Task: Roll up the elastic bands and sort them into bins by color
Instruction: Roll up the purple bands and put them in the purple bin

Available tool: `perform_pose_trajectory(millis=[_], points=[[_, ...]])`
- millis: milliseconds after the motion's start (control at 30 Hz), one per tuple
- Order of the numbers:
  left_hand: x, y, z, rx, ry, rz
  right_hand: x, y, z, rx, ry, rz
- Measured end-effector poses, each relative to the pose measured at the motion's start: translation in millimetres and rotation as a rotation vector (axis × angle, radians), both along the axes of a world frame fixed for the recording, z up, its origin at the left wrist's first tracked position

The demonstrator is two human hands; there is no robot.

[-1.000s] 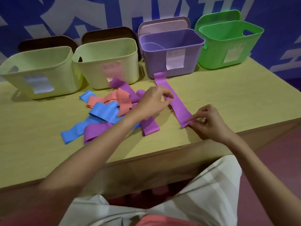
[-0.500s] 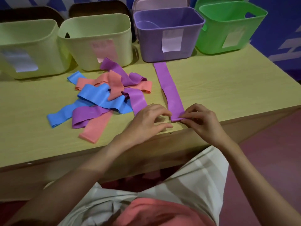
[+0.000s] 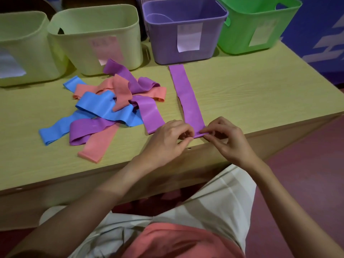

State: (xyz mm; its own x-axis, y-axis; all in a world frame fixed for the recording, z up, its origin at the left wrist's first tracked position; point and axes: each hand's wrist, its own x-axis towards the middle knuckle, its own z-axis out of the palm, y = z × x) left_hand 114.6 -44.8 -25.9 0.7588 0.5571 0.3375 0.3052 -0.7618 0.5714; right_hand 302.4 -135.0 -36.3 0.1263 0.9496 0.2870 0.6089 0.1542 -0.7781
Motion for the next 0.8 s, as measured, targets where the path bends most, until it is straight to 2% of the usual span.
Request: perform_pose_trajectory(millis=[133, 267, 467, 800], points=[[0.3, 2.1, -1.6, 0.063, 0.004, 0.022, -2.9, 0.8, -2.6, 0.010, 0.002, -0.069], [1.1, 1.1, -1.2, 0.148, 0.020, 0.024, -5.9, -1.1, -6.2, 0.076, -0.118, -0.105], [0.3, -6.0, -1.6, 0.356, 0.073, 0.017, -10.5, -1.7, -17.3, 0.292, -0.386, -0.173], [-0.2, -10.4, -3.7, 0.350, 0.055, 0.078, -4.0, -3.5, -15.8, 0.299, -0.439, -0.053]])
